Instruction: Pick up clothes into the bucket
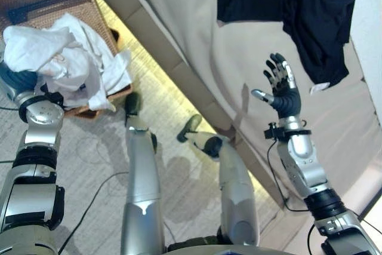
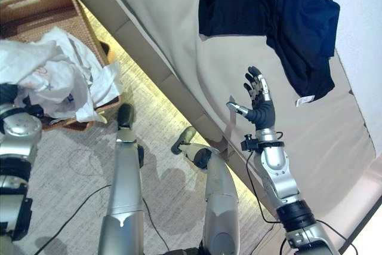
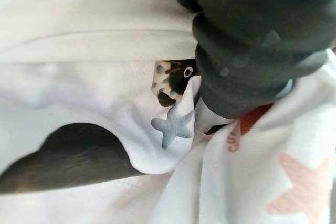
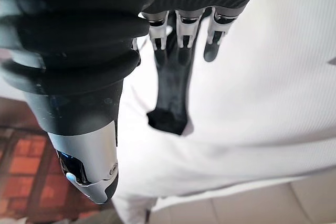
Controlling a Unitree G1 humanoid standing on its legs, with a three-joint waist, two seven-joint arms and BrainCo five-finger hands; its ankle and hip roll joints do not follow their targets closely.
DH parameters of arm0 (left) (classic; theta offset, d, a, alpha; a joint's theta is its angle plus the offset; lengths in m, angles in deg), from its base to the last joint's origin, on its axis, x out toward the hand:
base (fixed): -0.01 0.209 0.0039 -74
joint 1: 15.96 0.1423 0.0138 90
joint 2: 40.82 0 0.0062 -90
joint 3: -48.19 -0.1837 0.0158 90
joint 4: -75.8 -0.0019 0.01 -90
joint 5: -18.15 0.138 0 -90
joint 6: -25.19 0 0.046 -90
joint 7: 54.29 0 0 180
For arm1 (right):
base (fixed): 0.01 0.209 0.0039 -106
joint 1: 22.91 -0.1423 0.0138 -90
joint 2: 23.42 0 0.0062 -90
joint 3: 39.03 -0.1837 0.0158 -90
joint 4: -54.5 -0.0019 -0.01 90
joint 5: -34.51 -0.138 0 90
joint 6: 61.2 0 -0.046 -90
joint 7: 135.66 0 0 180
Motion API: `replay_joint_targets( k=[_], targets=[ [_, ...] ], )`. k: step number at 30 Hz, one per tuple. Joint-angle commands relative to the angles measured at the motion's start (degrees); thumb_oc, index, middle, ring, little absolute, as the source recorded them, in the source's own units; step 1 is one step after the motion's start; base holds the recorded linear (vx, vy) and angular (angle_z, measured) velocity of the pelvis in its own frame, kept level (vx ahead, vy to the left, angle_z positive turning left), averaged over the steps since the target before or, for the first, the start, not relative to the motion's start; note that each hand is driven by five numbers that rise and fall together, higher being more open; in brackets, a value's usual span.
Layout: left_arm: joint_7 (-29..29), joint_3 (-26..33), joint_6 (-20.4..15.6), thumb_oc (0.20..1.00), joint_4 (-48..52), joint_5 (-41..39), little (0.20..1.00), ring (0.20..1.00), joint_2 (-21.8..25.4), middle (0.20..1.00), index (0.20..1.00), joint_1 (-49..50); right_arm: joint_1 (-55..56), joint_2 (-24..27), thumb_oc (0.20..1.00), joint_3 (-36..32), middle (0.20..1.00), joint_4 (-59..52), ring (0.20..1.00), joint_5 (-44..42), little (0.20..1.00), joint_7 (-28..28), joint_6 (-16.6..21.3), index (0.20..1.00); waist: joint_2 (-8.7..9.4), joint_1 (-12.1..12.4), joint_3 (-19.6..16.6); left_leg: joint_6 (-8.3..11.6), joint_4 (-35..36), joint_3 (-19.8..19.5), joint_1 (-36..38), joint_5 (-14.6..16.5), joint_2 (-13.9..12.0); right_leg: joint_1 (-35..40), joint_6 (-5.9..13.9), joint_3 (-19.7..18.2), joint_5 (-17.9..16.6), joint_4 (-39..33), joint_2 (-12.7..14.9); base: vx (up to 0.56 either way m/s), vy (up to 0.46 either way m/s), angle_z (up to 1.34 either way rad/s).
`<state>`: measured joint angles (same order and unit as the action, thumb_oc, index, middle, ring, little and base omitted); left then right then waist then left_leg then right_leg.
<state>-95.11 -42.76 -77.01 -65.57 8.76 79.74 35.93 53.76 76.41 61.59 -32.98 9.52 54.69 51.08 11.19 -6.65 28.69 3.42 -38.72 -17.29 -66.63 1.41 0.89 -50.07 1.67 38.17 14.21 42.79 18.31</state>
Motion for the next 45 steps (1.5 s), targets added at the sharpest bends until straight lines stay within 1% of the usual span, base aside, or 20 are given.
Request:
replay_joint_targets(
  k=[1, 8, 10, 11, 14, 21, 22, 26, 27, 31, 34, 36, 38, 39, 40, 41, 42, 43, 44, 45],
  targets=[
    [-0.4, 2.4, -0.6, 0.2, -1.3, -4.3, 0.2, 0.2, 3.5, 0.2, 0.2, -4.4, 3.3, 0.1, 1.0, -4.4, 1.0, -8.5, 1.0, -2.2, 1.0, 0.4, 4.2, 1.0, 5.51, 2.7, 1.1, -2.35, -2.6, 0.7, 3.5, 6.2, -1.2, 1.4, 6.93, -3.0, -2.1, 2.8, 3.7, 0.0, 0.0, 0.0],
    [1.7, 0.2, -0.6, 0.2, 0.6, -2.5, 0.2, 0.2, 4.6, 0.2, 0.2, -4.5, 3.4, 1.2, 1.0, -5.6, 1.0, -9.5, 1.0, -3.4, 1.0, -0.4, 4.6, 1.0, 4.86, 2.6, 1.0, -2.08, -2.1, 0.5, 2.8, 5.6, -1.1, 0.7, 6.79, -2.6, -2.2, 2.7, 3.5, 0.0, 0.0, 0.0],
    [2.5, -0.8, -0.3, 0.652, 0.9, -1.9, 0.652, 0.652, 5.3, 0.652, 0.652, -5.1, 3.2, 1.4, 1.0, -5.7, 1.0, -9.4, 1.0, -3.5, 1.0, -0.5, 4.6, 1.0, 4.6, 2.4, 0.9, -2.01, -1.4, 0.5, 2.6, 5.3, -1.3, 0.6, 6.98, -2.4, -2.4, 2.5, 3.6, 0.0, 0.0, 0.0],
    [2.8, -1.3, 0.2, 1.0, 0.9, -1.0, 1.0, 1.0, 5.8, 1.0, 1.0, -5.2, 3.2, 1.4, 1.0, -5.9, 1.0, -9.2, 1.0, -3.5, 1.0, -0.5, 4.6, 1.0, 4.45, 2.4, 0.9, -1.99, -1.4, 0.5, 2.5, 5.3, -1.3, 0.5, 6.98, -2.4, -2.4, 2.4, 3.5, 0.0, 0.0, 0.0],
    [3.1, -2.7, 0.7, 1.0, 1.6, 2.2, 1.0, 1.0, 6.7, 1.0, 1.0, -5.3, 3.6, 1.1, 1.0, -6.6, 1.0, -9.1, 1.0, -3.1, 1.0, -0.6, 4.5, 1.0, 3.88, 2.3, 0.5, -2.01, -0.8, 0.5, 2.6, 5.0, -1.3, 0.4, 7.12, -2.2, -2.7, 2.0, 3.5, 0.0, 0.0, 0.0],
    [4.0, -3.2, 1.1, 1.0, -0.2, 3.2, 1.0, 1.0, 7.0, 1.0, 1.0, -4.9, 3.5, 0.5, 1.0, -6.7, 1.0, -7.9, 1.0, -3.2, 1.0, -0.7, 4.4, 1.0, 3.02, 2.6, 0.4, -2.0, 1.6, 1.1, 4.4, 4.4, -1.4, 1.4, 7.82, -2.2, -3.7, 0.3, 3.5, 0.0, 0.003, 0.01],
    [4.6, -3.6, 1.2, 1.0, -0.3, 4.1, 1.0, 1.0, 6.4, 1.0, 1.0, -4.2, 3.3, 0.4, 1.0, -6.7, 1.0, -7.4, 1.0, -2.8, 1.0, -0.3, 4.4, 1.0, 2.53, 2.9, 0.4, -1.94, 3.2, 1.1, 5.5, 3.9, -1.4, 2.2, 8.06, -2.0, -4.1, -0.4, 3.6, 0.0, -0.012, 0.04],
    [4.7, -3.3, 1.0, 1.0, 0.2, 5.8, 1.0, 1.0, 5.3, 1.0, 1.0, -2.2, 3.2, 0.0, 1.0, -6.8, 1.0, -6.2, 1.0, -2.5, 1.0, 0.0, 4.3, 1.0, 2.01, 3.4, 0.7, -1.82, 6.3, 1.5, 8.2, 3.0, -1.5, 3.8, 8.56, -1.8, -5.0, -2.2, 3.6, 0.0, -0.007, 0.06],
    [4.2, -3.6, 0.4, 1.0, 2.9, 8.3, 1.0, 1.0, 5.0, 1.0, 1.0, -0.6, 3.0, -0.2, 1.0, -7.0, 1.0, -5.9, 1.0, -2.2, 1.0, 0.1, 4.5, 1.0, 1.62, 3.9, 0.8, -1.74, 8.4, 1.6, 9.8, 2.4, -1.5, 4.8, 8.8, -1.9, -5.7, -3.4, 3.5, 0.0, -0.004, 0.07],
    [4.6, -1.1, -1.4, 1.0, 6.9, 7.7, 1.0, 1.0, 2.8, 1.0, 1.0, 3.0, 2.9, -0.7, 1.0, -7.9, 1.0, -4.6, 1.0, -2.0, 1.0, 0.4, 4.5, 1.0, 1.02, 5.1, 0.8, -1.45, 13.5, 2.4, 13.9, 0.7, -1.7, 7.7, 9.23, -1.5, -7.2, -6.6, 3.1, 0.0, 0.001, 0.02],
    [4.9, -1.0, -1.2, 1.0, 8.1, 8.7, 1.0, 1.0, 2.2, 1.0, 1.0, 4.6, 3.2, -0.8, 1.0, -8.3, 1.0, -3.6, 1.0, -1.4, 1.0, 0.7, 4.4, 1.0, 0.42, 5.4, 0.9, -1.27, 16.1, 2.6, 16.6, -0.3, -1.7, 9.7, 9.55, -1.3, -7.9, -8.0, 2.9, 0.0, -0.006, 0.03],
    [5.4, -0.7, -1.3, 1.0, 7.3, 8.4, 1.0, 1.0, 1.0, 1.0, 1.0, 5.1, 3.1, -1.3, 1.0, -8.3, 1.0, -2.7, 1.0, -1.1, 1.0, 1.0, 4.1, 1.0, -0.06, 5.6, 0.4, -1.08, 18.3, 2.8, 18.8, -1.0, -1.9, 11.2, 9.77, -1.2, -8.3, -9.0, 3.0, 0.01, -0.004, 0.09],
    [5.5, 0.8, -2.9, 1.0, 10.6, 6.9, 1.0, 1.0, -1.7, 1.0, 1.0, 8.0, 3.1, -2.0, 1.0, -8.6, 1.0, -2.0, 1.0, -0.6, 1.0, 1.6, 3.8, 1.0, -0.87, 6.5, 0.1, -1.17, 20.4, 3.5, 22.4, -1.5, -2.0, 13.5, 10.14, -1.5, -9.2, -10.3, 2.8, 0.02, 0.007, 0.06],
    [5.5, 1.0, -2.8, 1.0, 11.0, 6.9, 1.0, 1.0, -1.8, 1.0, 1.0, 8.4, 3.2, -1.9, 1.0, -8.5, 1.0, -2.1, 1.0, -0.5, 1.0, 1.6, 3.8, 1.0, -0.92, 6.4, 0.1, -1.19, 20.6, 3.6, 22.7, -1.5, -2.0, 13.7, 10.16, -1.6, -9.2, -10.4, 2.8, 0.0, 0.0, 0.0],
    [5.9, 2.9, -5.5, 1.0, 14.8, 2.3, 1.0, 1.0, -5.3, 1.0, 1.0, 11.1, 3.4, -2.3, 1.0, -9.1, 1.0, -1.7, 1.0, 0.6, 1.0, 2.3, 3.1, 1.0, -1.46, 7.0, -0.3, -1.28, 21.6, 4.2, 25.1, -1.6, -2.0, 15.4, 10.51, -1.9, -9.8, -10.8, 3.0, 0.0, 0.0, 0.0],
    [6.0, 3.1, -5.5, 1.0, 15.1, 2.2, 1.0, 1.0, -5.5, 1.0, 1.0, 11.5, 3.5, -2.2, 1.0, -9.0, 1.0, -1.7, 1.0, 0.7, 1.0, 2.4, 3.0, 1.0, -1.56, 7.0, -0.2, -1.31, 21.8, 4.3, 25.4, -1.7, -2.1, 15.6, 10.57, -2.0, -9.9, -10.9, 2.9, 0.03, 0.054, -0.02],
    [7.4, 3.0, -7.7, 1.0, 19.9, -0.3, 1.0, 1.0, -8.6, 1.0, 1.0, 13.2, 3.1, -2.0, 1.0, -9.7, 1.0, -0.9, 1.0, 3.1, 1.0, 3.6, 1.9, 1.0, -2.14, 7.3, -0.4, -1.43, 22.3, 4.8, 27.3, -1.5, -1.8, 17.2, 10.66, -2.3, -10.3, -11.6, 3.2, 0.01, 0.027, -0.05],
    [7.5, 3.1, -7.7, 1.0, 20.2, -0.3, 1.0, 1.0, -8.8, 1.0, 1.0, 13.5, 3.2, -1.9, 1.0, -9.7, 1.0, -1.0, 1.0, 3.3, 1.0, 3.7, 1.8, 1.0, -2.27, 7.4, -0.3, -1.45, 22.4, 4.9, 27.5, -1.5, -1.9, 17.4, 10.68, -2.3, -10.3, -11.7, 3.2, 0.02, 0.062, -0.09],
    [11.3, 2.6, -10.2, 1.0, 25.7, -4.9, 1.0, 1.0, -12.7, 1.0, 1.0, 16.1, 3.1, -2.0, 1.0, -10.7, 1.0, 0.2, 1.0, 5.1, 1.0, 4.3, 0.5, 1.0, -2.99, 7.5, -0.7, -1.69, 23.1, 5.5, 29.8, -1.3, -1.7, 18.8, 10.82, -3.1, -10.7, -12.3, 3.4, 0.01, 0.039, -0.08],
    [11.5, 2.7, -10.1, 1.0, 26.0, -5.0, 1.0, 1.0, -12.8, 1.0, 1.0, 16.4, 3.2, -1.9, 1.0, -10.7, 1.0, 0.2, 1.0, 5.2, 1.0, 4.3, 0.5, 1.0, -3.09, 7.5, -0.6, -1.72, 23.2, 5.6, 30.0, -1.3, -1.8, 19.0, 10.86, -3.2, -10.8, -12.4, 3.3, 0.05, 0.07, -0.1]
  ],
)
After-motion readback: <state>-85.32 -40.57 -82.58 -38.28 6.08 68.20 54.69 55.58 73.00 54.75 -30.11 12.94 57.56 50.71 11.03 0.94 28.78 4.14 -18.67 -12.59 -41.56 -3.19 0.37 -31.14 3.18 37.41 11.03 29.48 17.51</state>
